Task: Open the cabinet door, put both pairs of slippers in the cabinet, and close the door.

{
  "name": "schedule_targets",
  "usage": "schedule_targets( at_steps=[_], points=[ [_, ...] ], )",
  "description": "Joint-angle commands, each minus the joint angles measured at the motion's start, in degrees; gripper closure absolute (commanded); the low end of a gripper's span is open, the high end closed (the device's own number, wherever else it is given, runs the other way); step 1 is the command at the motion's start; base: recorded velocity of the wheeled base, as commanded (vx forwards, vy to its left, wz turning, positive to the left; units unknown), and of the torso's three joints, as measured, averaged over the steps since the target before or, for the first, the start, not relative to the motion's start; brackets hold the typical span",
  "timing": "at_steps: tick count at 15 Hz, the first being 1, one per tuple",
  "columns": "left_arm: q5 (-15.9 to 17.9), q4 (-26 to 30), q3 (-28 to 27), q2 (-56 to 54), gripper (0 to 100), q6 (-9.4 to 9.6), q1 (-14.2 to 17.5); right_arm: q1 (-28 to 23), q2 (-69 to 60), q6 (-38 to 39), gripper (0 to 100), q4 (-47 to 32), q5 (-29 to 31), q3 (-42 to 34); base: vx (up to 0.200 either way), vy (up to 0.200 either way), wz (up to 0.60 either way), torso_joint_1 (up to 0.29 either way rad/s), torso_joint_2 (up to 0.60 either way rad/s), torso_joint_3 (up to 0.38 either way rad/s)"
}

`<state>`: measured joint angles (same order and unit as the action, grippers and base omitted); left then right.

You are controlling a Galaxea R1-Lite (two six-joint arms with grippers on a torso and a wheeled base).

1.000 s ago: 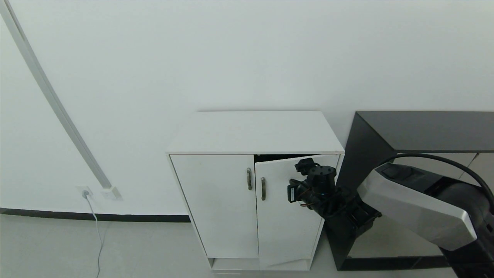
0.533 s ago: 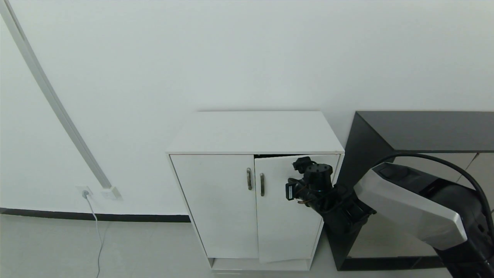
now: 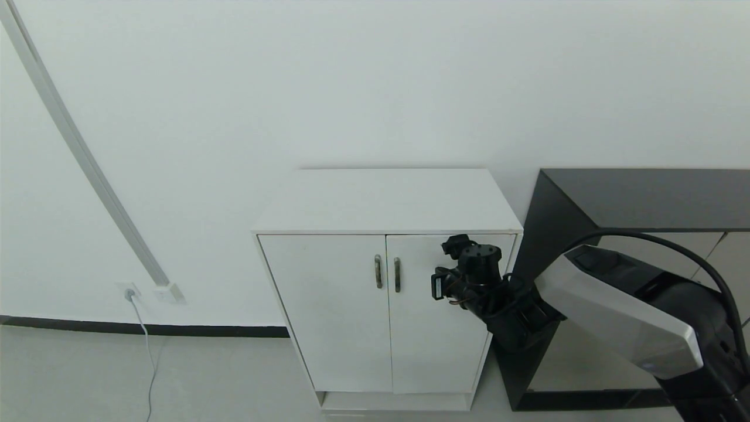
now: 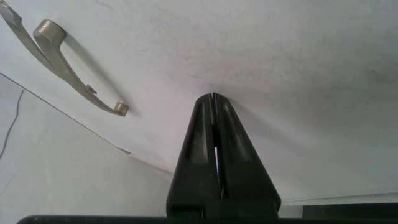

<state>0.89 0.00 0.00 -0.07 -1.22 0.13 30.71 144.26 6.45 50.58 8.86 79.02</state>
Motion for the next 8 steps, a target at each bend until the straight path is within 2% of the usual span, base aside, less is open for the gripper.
schedule_targets(
  at_steps=[1, 8],
  points=[
    [-0.01, 0.00, -0.09, 0.07, 100, -0.01, 0.04, 0.05, 0.05, -0.03, 100, -0.04, 0.01, 0.52, 0.000, 0.000, 0.00, 0.000, 0.00, 0.000],
    [-0.01, 0.00, 0.00, 0.07, 100, -0.01, 0.04, 0.05, 1.28, 0.06, 100, -0.13, -0.07, 2.37, 0.000, 0.000, 0.00, 0.000, 0.00, 0.000]
  ],
)
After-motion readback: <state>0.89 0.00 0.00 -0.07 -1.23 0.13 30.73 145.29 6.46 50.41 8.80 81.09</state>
